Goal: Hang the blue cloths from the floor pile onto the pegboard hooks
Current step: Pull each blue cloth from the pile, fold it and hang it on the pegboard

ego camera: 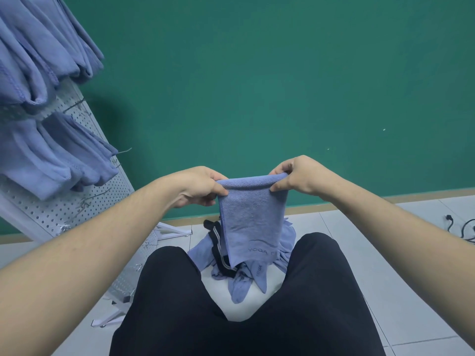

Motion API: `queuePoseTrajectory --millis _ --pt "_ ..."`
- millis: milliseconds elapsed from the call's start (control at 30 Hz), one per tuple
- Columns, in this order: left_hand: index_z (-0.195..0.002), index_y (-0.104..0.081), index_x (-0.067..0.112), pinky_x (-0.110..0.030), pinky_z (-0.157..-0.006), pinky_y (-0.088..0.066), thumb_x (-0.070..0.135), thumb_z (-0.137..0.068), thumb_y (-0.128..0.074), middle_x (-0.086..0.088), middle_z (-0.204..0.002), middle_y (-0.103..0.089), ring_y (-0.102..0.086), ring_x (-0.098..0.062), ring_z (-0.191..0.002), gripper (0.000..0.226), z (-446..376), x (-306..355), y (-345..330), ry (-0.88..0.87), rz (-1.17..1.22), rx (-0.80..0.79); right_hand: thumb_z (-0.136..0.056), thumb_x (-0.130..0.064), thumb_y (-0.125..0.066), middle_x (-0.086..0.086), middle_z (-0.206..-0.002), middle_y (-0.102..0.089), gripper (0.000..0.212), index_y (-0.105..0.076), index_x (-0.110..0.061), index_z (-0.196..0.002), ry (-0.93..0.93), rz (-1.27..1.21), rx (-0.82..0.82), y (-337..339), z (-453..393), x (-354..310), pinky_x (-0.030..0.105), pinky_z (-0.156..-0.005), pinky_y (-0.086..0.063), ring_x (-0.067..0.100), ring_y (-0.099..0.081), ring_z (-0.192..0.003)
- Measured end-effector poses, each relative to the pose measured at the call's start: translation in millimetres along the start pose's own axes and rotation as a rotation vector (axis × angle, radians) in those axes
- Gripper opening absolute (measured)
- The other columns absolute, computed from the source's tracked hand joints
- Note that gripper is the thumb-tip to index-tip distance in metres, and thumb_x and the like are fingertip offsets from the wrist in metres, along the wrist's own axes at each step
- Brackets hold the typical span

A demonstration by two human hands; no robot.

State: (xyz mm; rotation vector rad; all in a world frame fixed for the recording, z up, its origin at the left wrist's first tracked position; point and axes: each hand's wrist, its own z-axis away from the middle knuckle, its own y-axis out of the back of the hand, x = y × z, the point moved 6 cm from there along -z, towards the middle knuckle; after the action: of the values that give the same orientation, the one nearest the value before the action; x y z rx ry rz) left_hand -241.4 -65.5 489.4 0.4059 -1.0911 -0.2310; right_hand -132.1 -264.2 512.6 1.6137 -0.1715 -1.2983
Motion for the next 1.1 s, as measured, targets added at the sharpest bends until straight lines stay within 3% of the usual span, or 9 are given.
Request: queuePoseTrajectory --millis 133,267,367,467,567,633,800,967,1100 --pt "-0.089 -0.076 0.014 -0.022 -0.064 -0.044 0.014 -0.091 -0.071 0.002 -0.076 -0.059 -0.046 -0.016 -0.074 0.006 -1 1 1 -0.021 -0.148 0.075 -0.079 -0.032 -0.082 -0.003 -0.090 -0.073 0.015 -0.075 -0.023 -0.087 0.009 0.034 0.043 2 1 0 0.028 -0.070 -0.047 0.016 -0.061 -0.081" --pt "-0.096 -0.074 0.020 -0.024 -0.074 -0.041 0.031 -0.090 -0.072 0.009 -0.092 -0.065 -0.053 -0.009 -0.087 0.013 -1 0 4 -0.065 -0.107 0.114 -0.080 -0.034 -0.080 -0.005 -0.084 -0.069 0.020 -0.068 -0.018 -0.084 0.017 -0.251 0.045 4 1 6 0.026 -0.071 -0.046 0.013 -0.059 -0.078" --pt "-0.091 -0.073 0.023 -0.022 -0.079 -0.039 0.032 -0.090 -0.072 0.018 -0.081 -0.068 -0.055 -0.002 -0.079 0.009 -4 0 4 -0.128 0.012 0.157 -0.083 -0.035 -0.078 0.007 -0.101 -0.073 0.028 -0.068 -0.013 -0.096 0.011 -0.416 0.014 -1 -1 12 0.042 -0.095 -0.056 0.017 -0.067 -0.091" --pt "-0.088 -0.071 0.012 -0.032 -0.092 -0.052 0.027 -0.090 -0.072 0.011 -0.078 -0.067 -0.058 -0.006 -0.071 0.015 -7 0 3 -0.202 0.147 0.266 -0.084 -0.034 -0.075 0.005 -0.091 -0.069 0.030 -0.061 -0.010 -0.094 -0.002 -0.416 0.104 -3 -2 11 0.045 -0.086 -0.058 0.016 -0.063 -0.081" --pt "-0.085 -0.070 0.012 -0.040 -0.081 -0.059 0.026 -0.088 -0.072 0.001 -0.080 -0.069 -0.060 -0.010 -0.067 0.014 -5 2 -5 -0.247 0.207 0.384 -0.084 -0.021 -0.069 0.005 -0.079 -0.058 0.020 -0.050 -0.017 -0.084 0.007 -0.417 0.202 -7 -1 3 0.037 -0.061 -0.057 0.019 -0.055 -0.069" --pt "-0.085 -0.072 0.009 -0.041 -0.072 -0.057 0.038 -0.078 -0.069 0.001 -0.075 -0.067 -0.055 -0.014 -0.066 0.029 -4 4 -11 -0.261 0.153 0.460 -0.081 -0.016 -0.064 0.000 -0.072 -0.052 0.022 -0.043 -0.020 -0.077 0.025 -0.358 0.281 -10 -2 -2 0.035 -0.057 -0.050 0.019 -0.047 -0.064" --pt "-0.084 -0.059 -0.006 -0.033 -0.065 -0.039 0.047 -0.072 -0.061 -0.003 -0.070 -0.050 -0.041 -0.014 -0.065 0.054 -7 4 -24 -0.273 0.201 0.515 -0.079 -0.019 -0.061 -0.009 -0.066 -0.049 0.024 -0.039 -0.024 -0.072 0.020 -0.251 0.356 -22 -1 -14 0.033 -0.060 -0.038 0.017 -0.042 -0.062" --pt "-0.091 -0.061 -0.004 -0.035 -0.071 -0.045 0.048 -0.071 -0.063 -0.004 -0.075 -0.057 -0.048 -0.014 -0.070 0.056 -7 1 -34 -0.273 0.332 0.483 -0.087 -0.023 -0.069 0.002 -0.074 -0.056 0.027 -0.044 -0.019 -0.078 0.053 -0.509 0.206 -38 4 -25 0.044 -0.066 -0.061 0.017 -0.056 -0.068" --pt "-0.088 -0.064 0.001 -0.044 -0.073 -0.054 0.042 -0.080 -0.060 -0.010 -0.077 -0.069 -0.054 -0.015 -0.070 0.043 -4 8 -40 -0.293 0.340 0.454 -0.092 -0.030 -0.069 0.006 -0.072 -0.059 0.024 -0.053 -0.014 -0.083 0.080 -0.645 0.146 -45 9 -32 0.045 -0.072 -0.062 0.017 -0.059 -0.068"
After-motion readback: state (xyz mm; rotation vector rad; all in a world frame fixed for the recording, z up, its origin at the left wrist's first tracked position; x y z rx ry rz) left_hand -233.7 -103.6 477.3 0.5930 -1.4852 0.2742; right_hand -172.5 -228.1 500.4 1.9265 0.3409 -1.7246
